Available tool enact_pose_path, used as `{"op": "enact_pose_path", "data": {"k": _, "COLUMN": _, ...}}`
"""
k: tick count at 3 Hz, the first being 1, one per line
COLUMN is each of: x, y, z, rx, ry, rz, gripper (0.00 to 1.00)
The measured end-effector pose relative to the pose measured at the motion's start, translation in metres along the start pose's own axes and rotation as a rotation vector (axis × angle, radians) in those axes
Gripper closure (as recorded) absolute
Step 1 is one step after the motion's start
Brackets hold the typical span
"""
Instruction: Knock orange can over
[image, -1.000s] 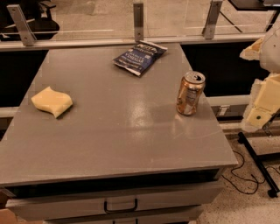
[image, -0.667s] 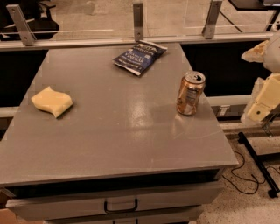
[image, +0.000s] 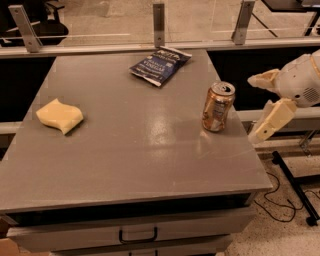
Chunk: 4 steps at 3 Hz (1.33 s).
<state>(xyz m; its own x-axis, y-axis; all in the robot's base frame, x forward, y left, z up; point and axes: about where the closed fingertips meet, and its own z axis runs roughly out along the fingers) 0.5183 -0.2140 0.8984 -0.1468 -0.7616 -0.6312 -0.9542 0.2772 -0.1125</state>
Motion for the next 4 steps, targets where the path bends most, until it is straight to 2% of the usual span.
{"op": "enact_pose_path", "data": {"k": 1, "x": -0.015, "y": -0.004, "z": 0.033, "rx": -0.049, "ry": -0.151, "rz": -0.024, "gripper": 0.0}}
{"op": "enact_pose_path", "data": {"k": 2, "x": -0.042, "y": 0.001, "z": 0.065, "rx": -0.109, "ry": -0.268, "rz": -0.066, "gripper": 0.0}}
{"op": "enact_pose_path", "data": {"k": 3, "x": -0.085, "y": 0.013, "z": 0.088, "rx": -0.171, "ry": -0.373, "rz": -0.117, "gripper": 0.0}}
{"op": "enact_pose_path", "data": {"k": 4, "x": -0.136, "y": 0.032, "z": 0.095, "rx": -0.228, "ry": -0.472, "rz": -0.189, "gripper": 0.0}}
